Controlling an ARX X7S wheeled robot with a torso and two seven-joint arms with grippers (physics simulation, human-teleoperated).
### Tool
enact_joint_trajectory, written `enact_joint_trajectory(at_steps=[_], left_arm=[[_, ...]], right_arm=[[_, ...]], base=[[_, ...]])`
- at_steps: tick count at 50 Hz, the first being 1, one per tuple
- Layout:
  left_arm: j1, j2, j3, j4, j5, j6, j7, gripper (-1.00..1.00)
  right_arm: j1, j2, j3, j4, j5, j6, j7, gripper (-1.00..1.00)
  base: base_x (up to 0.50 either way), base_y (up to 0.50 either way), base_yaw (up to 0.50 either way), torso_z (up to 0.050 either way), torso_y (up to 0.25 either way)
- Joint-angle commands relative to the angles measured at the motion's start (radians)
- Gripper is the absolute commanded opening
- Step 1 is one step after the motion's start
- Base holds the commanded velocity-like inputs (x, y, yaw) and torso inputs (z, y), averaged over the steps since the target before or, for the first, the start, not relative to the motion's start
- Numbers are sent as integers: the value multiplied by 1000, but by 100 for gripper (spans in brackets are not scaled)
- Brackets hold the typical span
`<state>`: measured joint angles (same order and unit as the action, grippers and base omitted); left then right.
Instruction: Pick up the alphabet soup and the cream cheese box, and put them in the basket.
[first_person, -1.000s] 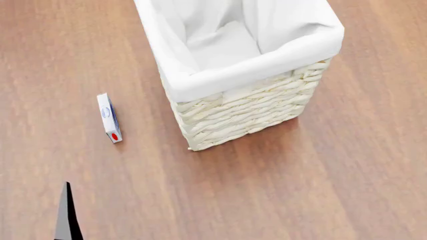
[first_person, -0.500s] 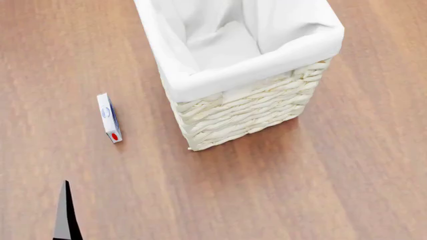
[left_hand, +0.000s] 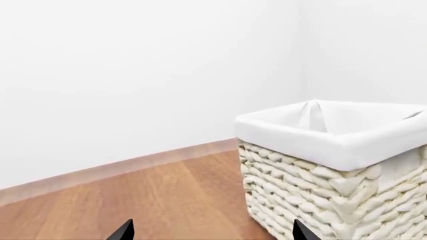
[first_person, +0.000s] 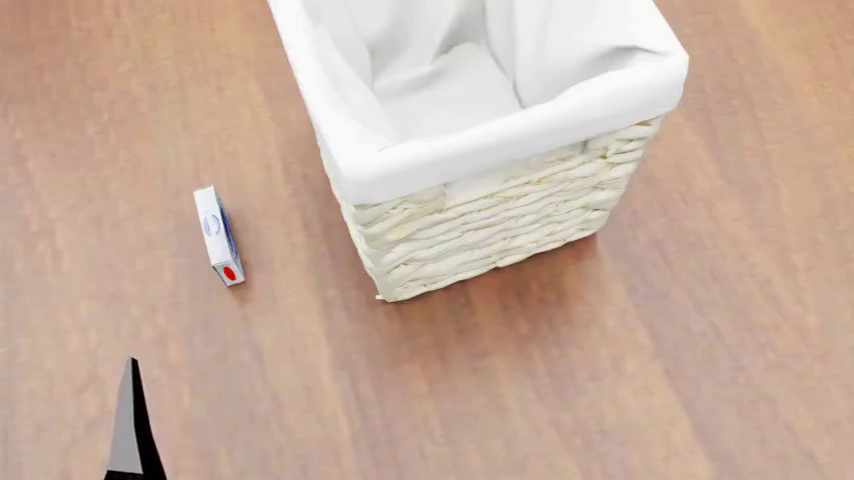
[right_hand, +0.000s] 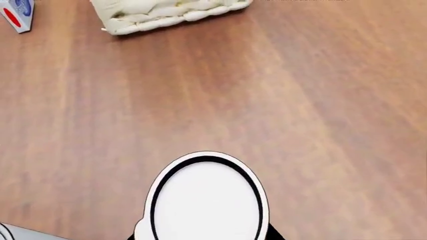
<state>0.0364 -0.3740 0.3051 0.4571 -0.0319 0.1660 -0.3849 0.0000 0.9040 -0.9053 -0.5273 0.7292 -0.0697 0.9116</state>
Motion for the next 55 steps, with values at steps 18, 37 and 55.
enact_joint_trajectory(at_steps=[18,37,55], left_arm=[[1,-7,4,-3,-3,5,-8,100],[-12,-6,21,-13,-10,10,-1,100],[-29,-3,43,-17,-4,6,6,100]], right_arm=[[-9,27,28,-41,-114,-17,60,-100],[302,153,223,-501,-436,231,210,-100],[1374,128,-142,-342,14,124,177,-100]], base=[[1,0,0,0,0],[1,0,0,0,0],[0,0,0,0,0]])
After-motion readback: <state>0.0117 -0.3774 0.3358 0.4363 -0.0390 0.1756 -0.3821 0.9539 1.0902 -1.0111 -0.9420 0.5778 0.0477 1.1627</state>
